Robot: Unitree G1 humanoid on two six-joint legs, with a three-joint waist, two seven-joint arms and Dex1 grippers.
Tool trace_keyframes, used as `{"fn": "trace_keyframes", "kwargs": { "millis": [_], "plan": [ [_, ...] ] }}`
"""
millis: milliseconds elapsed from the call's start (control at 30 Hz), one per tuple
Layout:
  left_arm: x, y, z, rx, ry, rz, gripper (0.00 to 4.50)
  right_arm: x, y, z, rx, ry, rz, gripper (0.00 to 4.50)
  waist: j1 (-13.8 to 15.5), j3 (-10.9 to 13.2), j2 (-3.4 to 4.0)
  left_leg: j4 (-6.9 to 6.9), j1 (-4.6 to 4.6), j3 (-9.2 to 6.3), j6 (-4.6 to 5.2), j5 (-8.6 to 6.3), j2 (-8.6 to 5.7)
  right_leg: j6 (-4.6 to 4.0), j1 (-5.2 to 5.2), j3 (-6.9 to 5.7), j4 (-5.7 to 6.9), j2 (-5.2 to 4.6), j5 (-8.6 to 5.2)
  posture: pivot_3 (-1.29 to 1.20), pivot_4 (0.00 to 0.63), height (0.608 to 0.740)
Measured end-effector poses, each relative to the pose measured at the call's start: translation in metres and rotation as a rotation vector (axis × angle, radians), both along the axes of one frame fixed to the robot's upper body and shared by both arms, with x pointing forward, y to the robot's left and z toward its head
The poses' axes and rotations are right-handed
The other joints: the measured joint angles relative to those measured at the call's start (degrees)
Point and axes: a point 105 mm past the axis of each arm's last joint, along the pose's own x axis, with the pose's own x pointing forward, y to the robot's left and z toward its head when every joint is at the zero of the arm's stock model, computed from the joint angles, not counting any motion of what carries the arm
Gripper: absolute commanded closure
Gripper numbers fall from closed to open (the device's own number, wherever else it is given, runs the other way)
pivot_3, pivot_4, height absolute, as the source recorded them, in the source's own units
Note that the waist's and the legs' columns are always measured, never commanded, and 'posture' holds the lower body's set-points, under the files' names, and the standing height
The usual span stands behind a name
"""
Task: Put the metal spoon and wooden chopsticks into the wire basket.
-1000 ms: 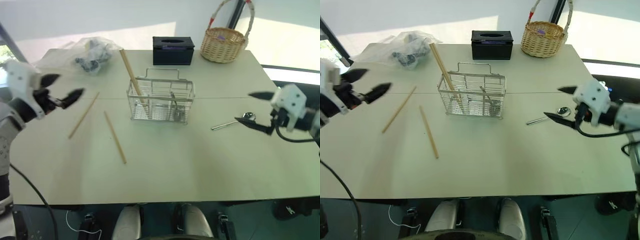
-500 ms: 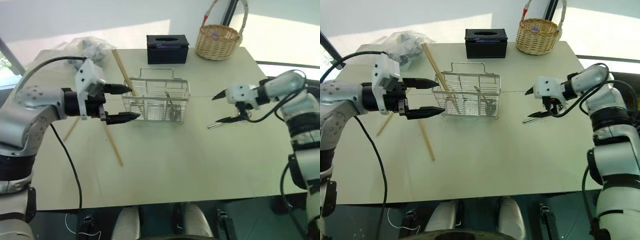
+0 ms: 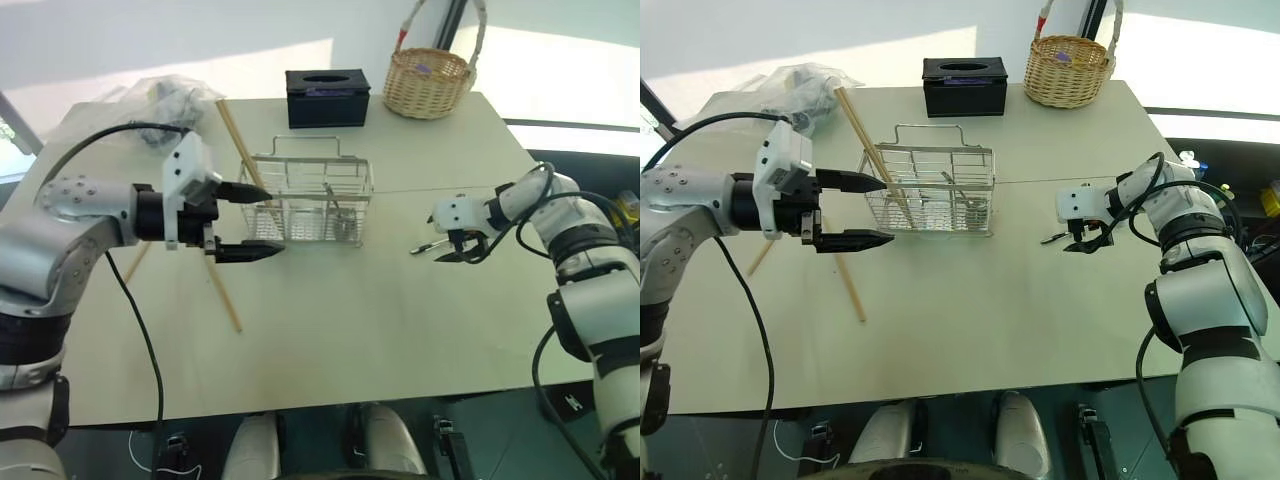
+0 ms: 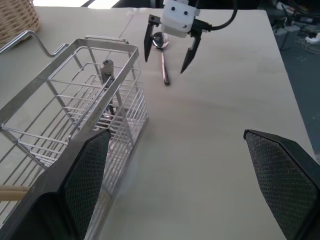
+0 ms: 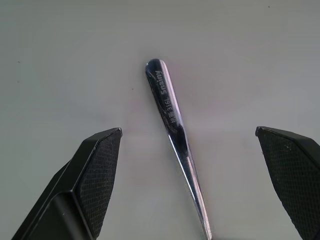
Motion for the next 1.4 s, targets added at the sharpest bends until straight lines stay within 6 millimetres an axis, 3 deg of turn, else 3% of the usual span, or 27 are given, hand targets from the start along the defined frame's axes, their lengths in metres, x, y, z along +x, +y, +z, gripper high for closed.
{"fn": "trace_keyframes", "kwargs": {
  "millis": [933, 1067, 1233, 1400],
  "plan": [
    [-0.006, 0.0, 0.013, 0.001, 0.017, 0.02, 0.0, 0.007, 0.014, -0.004, -0.075, 0.05, -0.009, 0.06, -0.1, 0.0, -0.02, 0.02, 0.03, -0.06, 0.0, 0.01, -0.02, 0.0, 0.07, 0.0, 0.01, 0.02, 0.0, 0.0, 0.15, 0.712],
    [-0.01, 0.004, 0.02, 0.003, 0.008, 0.041, 0.0, 0.004, 0.015, -0.008, -0.102, 0.091, -0.006, 1.37, 0.0, 0.0, -0.07, 0.03, 0.06, -0.08, 0.0, 0.0, -0.02, 0.0, 0.13, 0.0, 0.01, 0.02, 0.0, 0.0, 0.15, 0.712],
    [-0.015, 0.006, 0.025, 0.002, 0.014, 0.061, 0.0, 0.001, 0.016, -0.013, -0.116, 0.134, -0.006, 4.05, -0.1, -0.1, -0.08, 0.08, 0.08, -0.11, 0.01, 0.0, -0.02, 0.0, 0.17, 0.0, 0.02, 0.03, 0.0, 0.0, 0.15, 0.712],
    [-0.017, 0.006, 0.028, -0.011, 0.017, 0.075, 0.0, 0.002, 0.017, -0.013, -0.112, 0.134, -0.009, 4.05, -0.2, -0.1, -0.09, 0.07, 0.1, -0.14, -0.05, 0.03, -0.02, 0.0, 0.19, 0.0, 0.03, 0.05, 0.0, 0.0, 0.15, 0.712]
  ]
}}
